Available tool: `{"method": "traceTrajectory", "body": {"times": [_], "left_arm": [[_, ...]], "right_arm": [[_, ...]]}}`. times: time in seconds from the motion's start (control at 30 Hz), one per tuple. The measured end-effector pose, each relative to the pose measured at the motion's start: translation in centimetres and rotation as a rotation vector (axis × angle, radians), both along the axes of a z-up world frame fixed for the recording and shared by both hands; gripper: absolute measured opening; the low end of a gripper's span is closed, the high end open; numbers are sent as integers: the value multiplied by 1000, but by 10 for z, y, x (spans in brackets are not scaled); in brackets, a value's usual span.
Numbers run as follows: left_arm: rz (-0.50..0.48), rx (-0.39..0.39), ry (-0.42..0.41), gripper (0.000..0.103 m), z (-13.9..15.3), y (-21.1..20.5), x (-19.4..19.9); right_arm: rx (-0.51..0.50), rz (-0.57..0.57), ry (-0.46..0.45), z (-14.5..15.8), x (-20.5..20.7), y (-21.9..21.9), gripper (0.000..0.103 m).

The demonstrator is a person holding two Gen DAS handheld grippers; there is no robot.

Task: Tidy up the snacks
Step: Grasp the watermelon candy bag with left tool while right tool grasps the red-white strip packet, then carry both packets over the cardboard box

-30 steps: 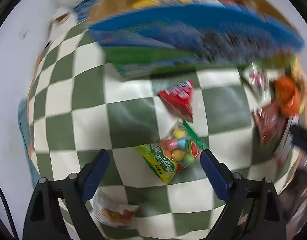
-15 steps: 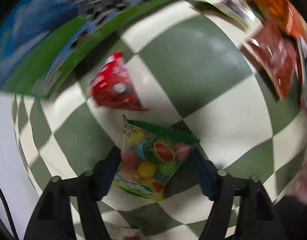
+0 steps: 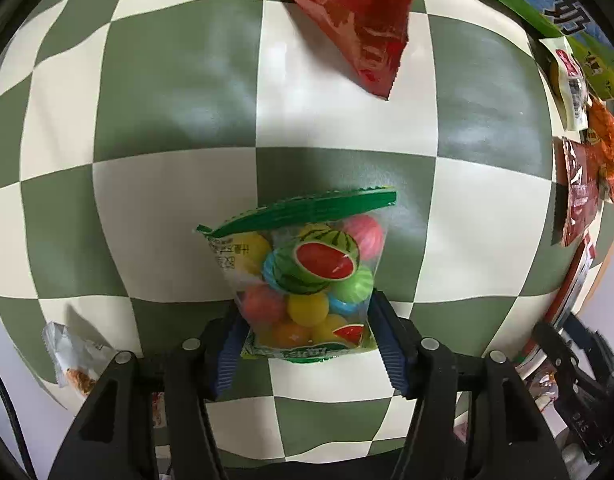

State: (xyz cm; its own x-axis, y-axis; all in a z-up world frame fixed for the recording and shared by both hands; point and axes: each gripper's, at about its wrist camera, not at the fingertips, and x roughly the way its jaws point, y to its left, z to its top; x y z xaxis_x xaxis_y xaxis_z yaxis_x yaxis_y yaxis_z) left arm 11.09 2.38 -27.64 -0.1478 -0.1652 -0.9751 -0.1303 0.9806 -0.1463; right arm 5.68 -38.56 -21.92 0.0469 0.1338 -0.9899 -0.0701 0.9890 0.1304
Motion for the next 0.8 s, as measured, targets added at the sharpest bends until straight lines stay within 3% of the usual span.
{"method": "traceTrajectory", "body": {"times": [0.13, 0.27, 0.33, 0.43, 0.5, 0.6, 0.8], "left_arm": [[34, -30, 6, 64, 0, 7, 9], [52, -23, 8, 64, 4, 9, 27], [53, 27, 3, 64, 13, 14, 31], [55, 25, -22, 64, 20, 21, 31], [57, 27, -44, 64, 23, 23, 30], [47, 37, -80, 48, 31, 21, 27], [16, 20, -106, 47, 50, 15, 20]], "right_arm": [[97, -125, 8, -1, 5, -22, 69], [103, -187, -6, -2, 9, -34, 69], [44, -177, -30, -3, 9, -29, 60], [-3, -145, -65, -1, 5, -19, 54], [-8, -120, -76, 3, 2, -6, 52], [-3, -86, -97, 12, -5, -10, 50], [46, -47, -130, 34, -11, 0, 49]]}}
